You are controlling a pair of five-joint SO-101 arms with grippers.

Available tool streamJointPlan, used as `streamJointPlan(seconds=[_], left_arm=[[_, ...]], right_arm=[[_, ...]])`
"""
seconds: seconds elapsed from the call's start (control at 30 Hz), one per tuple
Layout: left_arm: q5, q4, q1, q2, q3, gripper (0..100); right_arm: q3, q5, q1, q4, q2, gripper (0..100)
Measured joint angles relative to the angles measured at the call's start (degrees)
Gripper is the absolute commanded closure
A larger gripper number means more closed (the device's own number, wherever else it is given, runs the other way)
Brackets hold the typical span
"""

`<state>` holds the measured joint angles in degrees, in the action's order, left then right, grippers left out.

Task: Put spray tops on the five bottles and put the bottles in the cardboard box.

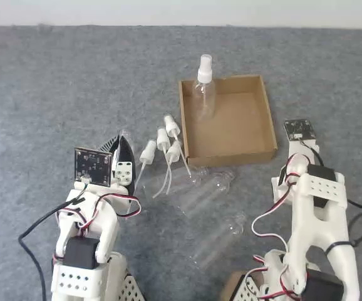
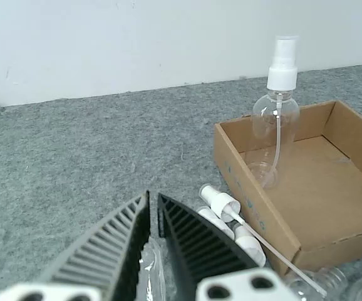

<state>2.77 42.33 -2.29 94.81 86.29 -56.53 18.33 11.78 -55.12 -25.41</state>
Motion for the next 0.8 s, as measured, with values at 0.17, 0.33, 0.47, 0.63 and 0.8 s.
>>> streamJointPlan(seconds=[0.17, 0.33, 0.47, 0.63, 0.8], left_arm=[[0.0, 0.0, 0.0, 0.0, 0.0, 99], [0.0, 0.0, 0.0, 0.0, 0.0, 99], [0.0, 0.0, 0.0, 0.0, 0.0, 99], [0.0, 0.2, 0.0, 0.0, 0.0, 99], [-1.0, 7.4, -3.1, 0.0, -4.7, 99]], right_arm=[[0.0, 0.1, -3.0, 0.0, 0.0, 99.2], [-1.8, 0.0, -3.3, 0.5, -3.2, 99.2], [-6.0, 0.1, -3.6, 0.5, -10.3, 99.2], [-9.8, 2.2, -4.9, -1.3, -20.6, 99.1], [-9.9, 6.1, -6.9, -8.4, -25.3, 94.1]])
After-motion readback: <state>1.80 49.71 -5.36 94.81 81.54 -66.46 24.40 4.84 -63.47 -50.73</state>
